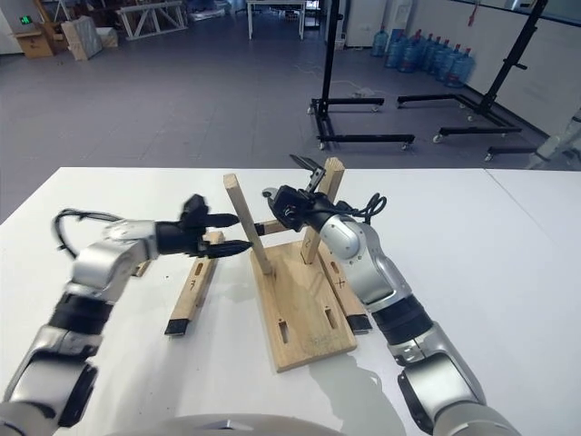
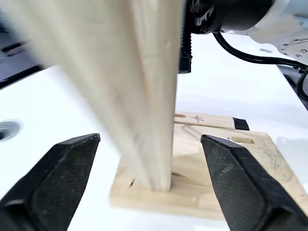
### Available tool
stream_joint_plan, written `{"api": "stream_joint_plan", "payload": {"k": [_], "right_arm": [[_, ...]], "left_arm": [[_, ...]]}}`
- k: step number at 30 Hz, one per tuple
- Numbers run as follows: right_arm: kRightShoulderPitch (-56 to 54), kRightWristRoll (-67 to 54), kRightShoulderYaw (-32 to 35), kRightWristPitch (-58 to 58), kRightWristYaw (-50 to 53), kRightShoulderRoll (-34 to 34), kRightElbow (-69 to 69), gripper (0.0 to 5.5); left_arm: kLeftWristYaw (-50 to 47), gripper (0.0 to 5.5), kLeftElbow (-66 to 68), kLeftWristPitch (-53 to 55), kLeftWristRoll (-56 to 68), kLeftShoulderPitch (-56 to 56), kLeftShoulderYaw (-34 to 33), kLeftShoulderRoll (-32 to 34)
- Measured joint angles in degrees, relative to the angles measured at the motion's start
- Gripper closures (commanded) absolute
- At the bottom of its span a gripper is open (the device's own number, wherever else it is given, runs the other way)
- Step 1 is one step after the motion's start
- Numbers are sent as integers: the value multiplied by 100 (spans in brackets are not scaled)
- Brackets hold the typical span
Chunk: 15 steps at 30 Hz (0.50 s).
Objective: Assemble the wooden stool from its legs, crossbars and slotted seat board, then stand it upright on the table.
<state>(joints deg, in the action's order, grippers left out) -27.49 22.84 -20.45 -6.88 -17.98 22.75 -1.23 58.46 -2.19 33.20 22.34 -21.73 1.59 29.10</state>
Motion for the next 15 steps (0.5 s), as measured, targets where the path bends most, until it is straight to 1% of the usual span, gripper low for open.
{"api": "stream_joint_plan", "payload": {"k": [2,4,6,8,9,10,11,13,15], "right_arm": [[-48,-52,108,-342,-9,-155,-109,10],[-201,-123,233,-869,-120,-391,-249,10],[-842,-144,478,-1261,-151,-503,-519,10],[-1504,-151,699,-1471,-198,-502,-759,10],[-1815,-157,807,-1620,-242,-489,-839,10],[-2118,-173,959,-1791,-282,-459,-872,10],[-2297,-230,1084,-1902,-297,-435,-880,10],[-2632,-461,1496,-2223,-311,-390,-860,10],[-2988,-994,2240,-2653,-338,-324,-688,10]], "left_arm": [[-475,94,-876,654,396,648,-881,197],[-1210,67,-1794,1319,877,1263,-1897,163],[-1966,25,-2341,1807,1179,1542,-2575,-34],[-2669,15,-2613,2136,1334,1561,-2962,-265],[-3106,15,-2679,2356,1322,1543,-3103,-384],[-3582,15,-2668,2634,1247,1501,-3156,-483],[-3864,15,-2643,2760,1128,1485,-3140,-537],[-4294,15,-2487,2885,874,1471,-2910,-601],[-4520,15,-1851,2700,411,1469,-2401,-604]]}}
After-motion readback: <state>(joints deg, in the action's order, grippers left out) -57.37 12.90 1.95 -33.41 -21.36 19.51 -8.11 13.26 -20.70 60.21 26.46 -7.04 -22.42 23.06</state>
